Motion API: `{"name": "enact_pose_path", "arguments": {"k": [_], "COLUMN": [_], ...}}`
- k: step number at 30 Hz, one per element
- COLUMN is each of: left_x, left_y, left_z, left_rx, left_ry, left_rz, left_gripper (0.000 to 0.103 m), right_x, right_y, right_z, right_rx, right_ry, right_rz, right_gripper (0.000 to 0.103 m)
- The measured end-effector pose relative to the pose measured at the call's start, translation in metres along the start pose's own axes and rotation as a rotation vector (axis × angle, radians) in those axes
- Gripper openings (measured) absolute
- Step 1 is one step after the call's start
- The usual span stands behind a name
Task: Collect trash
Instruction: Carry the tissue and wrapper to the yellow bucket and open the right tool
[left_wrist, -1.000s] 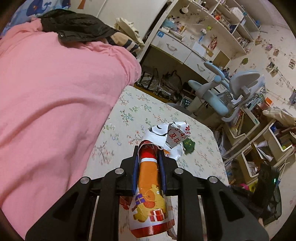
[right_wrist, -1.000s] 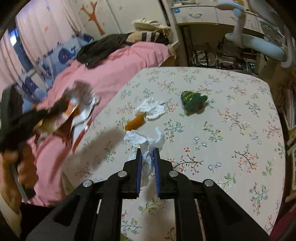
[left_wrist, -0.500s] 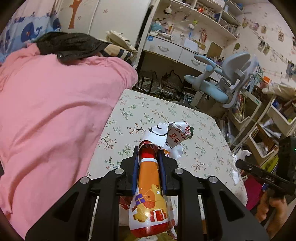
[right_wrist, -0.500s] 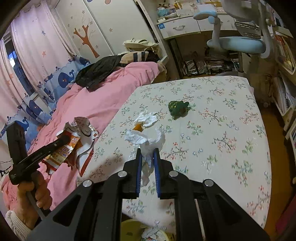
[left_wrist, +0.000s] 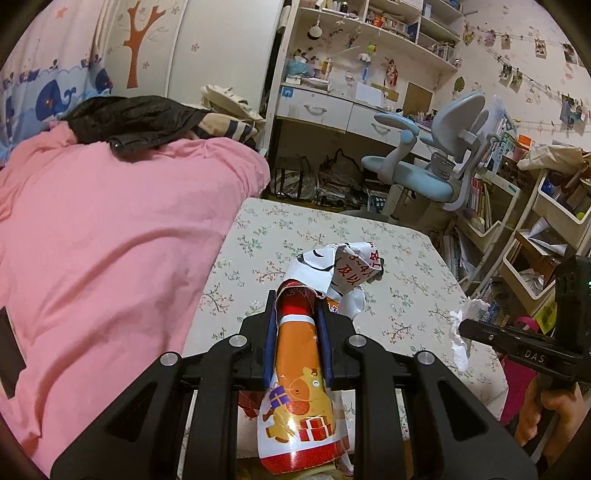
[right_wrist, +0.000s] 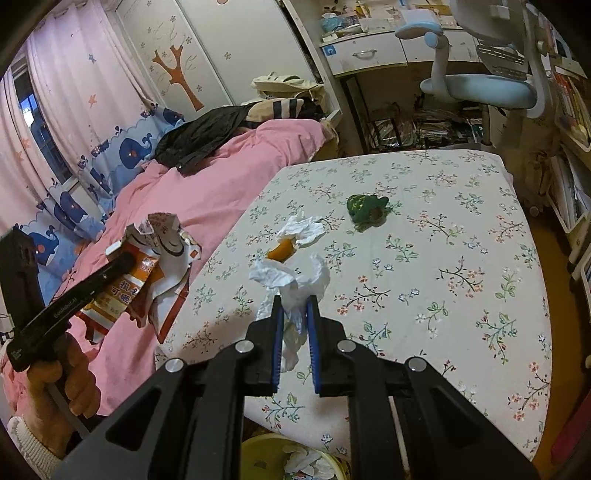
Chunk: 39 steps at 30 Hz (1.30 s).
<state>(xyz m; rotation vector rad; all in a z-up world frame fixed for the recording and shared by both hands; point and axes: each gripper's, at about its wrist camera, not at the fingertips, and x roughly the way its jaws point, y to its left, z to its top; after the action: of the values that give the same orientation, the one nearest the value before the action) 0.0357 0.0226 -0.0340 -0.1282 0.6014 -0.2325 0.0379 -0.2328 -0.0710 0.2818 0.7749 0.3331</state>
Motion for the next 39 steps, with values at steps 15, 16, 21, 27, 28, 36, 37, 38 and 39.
{"name": "enact_pose_path", "arguments": {"k": [15,16,21,27,28,36,37,38,39], "left_x": [-0.021,-0.024,-0.035,-0.045,-0.047,-0.057,-0.058,-0.060,-0.062], "left_y": [-0.019,-0.020,-0.025,-0.029,-0.029,-0.027,-0.026,-0.027,-0.027], "left_z": [-0.014,-0.018,-0.034,-0.048,-0.051,-0.064,-0.065,-0.067,-0.069], "left_rx": [0.078,0.079,0.086,0.085,0.080,0.045,0.043,0.041,0.040], "left_ry": [-0.018,-0.015,0.000,0.014,0.019,0.040,0.041,0.044,0.047], "left_rz": [0.002,0.001,-0.006,-0.021,-0.027,-0.050,-0.053,-0.056,-0.059], "left_gripper": [0.019,0.019,0.019,0.019,0.019,0.019,0.019,0.019,0.019], "right_x": [-0.004,-0.005,-0.009,-0.010,-0.009,0.004,0.004,0.002,-0.001], "right_y": [0.006,0.008,0.026,0.047,0.051,0.065,0.065,0.065,0.064], "right_z": [-0.008,-0.011,-0.036,-0.069,-0.077,-0.119,-0.123,-0.125,-0.126], "right_rx": [-0.015,-0.016,-0.054,-0.101,-0.110,-0.158,-0.163,-0.163,-0.158], "right_ry": [0.019,0.026,0.073,0.145,0.163,0.311,0.315,0.312,0.307], "right_rz": [0.015,0.020,0.043,0.063,0.068,0.083,0.072,0.070,0.074], "right_gripper": [0.013,0.013,0.014,0.014,0.014,0.031,0.036,0.040,0.040]}}
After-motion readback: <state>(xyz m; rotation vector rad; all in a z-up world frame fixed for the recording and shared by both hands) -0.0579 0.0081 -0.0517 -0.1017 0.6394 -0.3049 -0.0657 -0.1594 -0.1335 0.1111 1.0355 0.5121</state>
